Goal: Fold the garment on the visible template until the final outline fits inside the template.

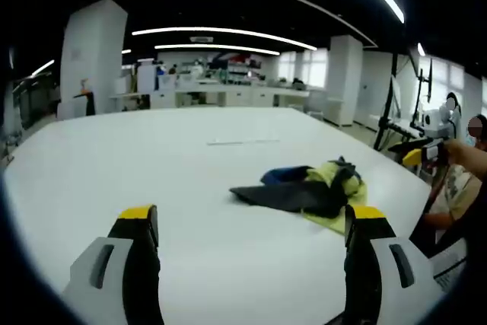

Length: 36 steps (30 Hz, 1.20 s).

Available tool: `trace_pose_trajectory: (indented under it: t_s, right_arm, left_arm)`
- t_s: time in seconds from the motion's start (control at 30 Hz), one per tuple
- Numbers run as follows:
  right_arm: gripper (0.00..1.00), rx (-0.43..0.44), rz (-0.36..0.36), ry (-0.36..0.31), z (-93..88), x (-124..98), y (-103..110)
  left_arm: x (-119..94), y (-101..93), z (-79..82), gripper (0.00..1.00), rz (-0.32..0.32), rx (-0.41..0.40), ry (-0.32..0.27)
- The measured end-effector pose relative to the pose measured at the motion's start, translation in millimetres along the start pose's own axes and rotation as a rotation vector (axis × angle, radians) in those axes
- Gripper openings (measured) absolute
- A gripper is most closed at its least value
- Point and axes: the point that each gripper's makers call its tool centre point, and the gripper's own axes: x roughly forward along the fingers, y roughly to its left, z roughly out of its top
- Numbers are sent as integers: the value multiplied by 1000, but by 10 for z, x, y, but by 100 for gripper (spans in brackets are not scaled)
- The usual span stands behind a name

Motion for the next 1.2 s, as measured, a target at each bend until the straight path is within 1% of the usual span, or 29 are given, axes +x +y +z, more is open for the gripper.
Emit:
trace_pose_trajectory:
  t_s: [0.57, 0.83, 1.2]
  right_arm:
    - [98, 0, 18, 20, -49, 55, 62]
    - [99, 10, 28, 5, -10, 63, 88]
    - [99, 8, 53, 28, -59, 74, 135]
  left_arm:
    - [5, 27, -71, 99, 5, -6, 16]
    - [2, 22, -77, 99, 4, 1, 22]
    - [5, 28, -116, 99, 8, -1, 35]
